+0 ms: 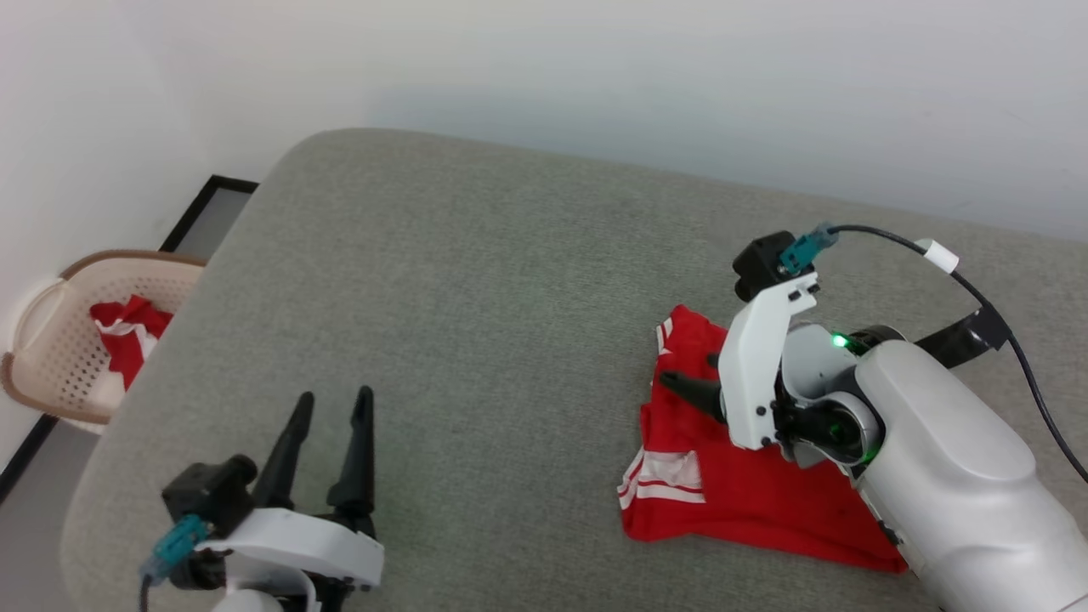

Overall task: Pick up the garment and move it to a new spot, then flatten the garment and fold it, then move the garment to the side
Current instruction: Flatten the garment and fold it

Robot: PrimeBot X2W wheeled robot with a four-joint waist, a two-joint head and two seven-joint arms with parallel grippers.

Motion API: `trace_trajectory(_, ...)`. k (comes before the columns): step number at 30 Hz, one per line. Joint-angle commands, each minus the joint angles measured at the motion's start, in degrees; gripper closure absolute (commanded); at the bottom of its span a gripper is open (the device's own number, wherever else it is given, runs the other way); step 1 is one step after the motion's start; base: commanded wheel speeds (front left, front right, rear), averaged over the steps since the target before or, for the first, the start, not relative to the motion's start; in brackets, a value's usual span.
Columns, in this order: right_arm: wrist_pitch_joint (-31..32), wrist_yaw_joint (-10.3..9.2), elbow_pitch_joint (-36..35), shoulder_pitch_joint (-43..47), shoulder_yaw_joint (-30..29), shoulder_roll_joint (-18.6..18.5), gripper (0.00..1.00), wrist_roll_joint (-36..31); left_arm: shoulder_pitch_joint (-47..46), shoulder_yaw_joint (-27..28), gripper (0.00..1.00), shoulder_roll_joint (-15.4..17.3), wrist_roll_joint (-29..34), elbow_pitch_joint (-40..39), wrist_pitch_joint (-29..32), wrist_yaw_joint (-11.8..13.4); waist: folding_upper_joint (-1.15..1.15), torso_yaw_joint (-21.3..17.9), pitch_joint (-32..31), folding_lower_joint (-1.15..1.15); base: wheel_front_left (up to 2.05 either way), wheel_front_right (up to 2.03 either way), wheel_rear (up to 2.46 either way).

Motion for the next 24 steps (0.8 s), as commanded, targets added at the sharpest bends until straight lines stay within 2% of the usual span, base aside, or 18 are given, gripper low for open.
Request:
trace_trajectory(1, -0.4, -0.05, 0.1, -0.8, 0.5, 0.3, 0.0, 0.8, -0.2, 0.5, 0.0, 0.2, 0.1, -0.1, -0.2, -0.2, 0.0, -0.7, -0.1, 0.0, 0.0, 0.0, 0.0)
trace_trajectory(5, -1.6, -0.05, -1.0, -1.8, 1.6, 0.5, 0.0, 3.2, 0.4, 2.0, 0.0, 0.4, 0.6, -0.1, -0.1, -0.3, 0.0, -2.4, -0.6, 0.0, 0.0, 0.0, 0.0)
trace_trajectory(10, -4.1, -0.05, -3.5, -1.9, 2.7, -1.0, 0.0, 5.3, 1.0, 3.7, 0.0, 0.9, 1.2, -0.6, -0.1, -0.4, 0.0, -5.3, -1.2, 0.0, 0.0, 0.0, 0.0)
trace_trajectory(24, -17.5, -0.05, -11.2, 4.5, 0.8, -8.7, 0.0, 8.3, 4.0, 6.6, 0.0, 3.0, 3.0, -2.1, -0.1, -0.1, 0.0, -14.8, -3.8, 0.0, 0.0, 0.0, 0.0)
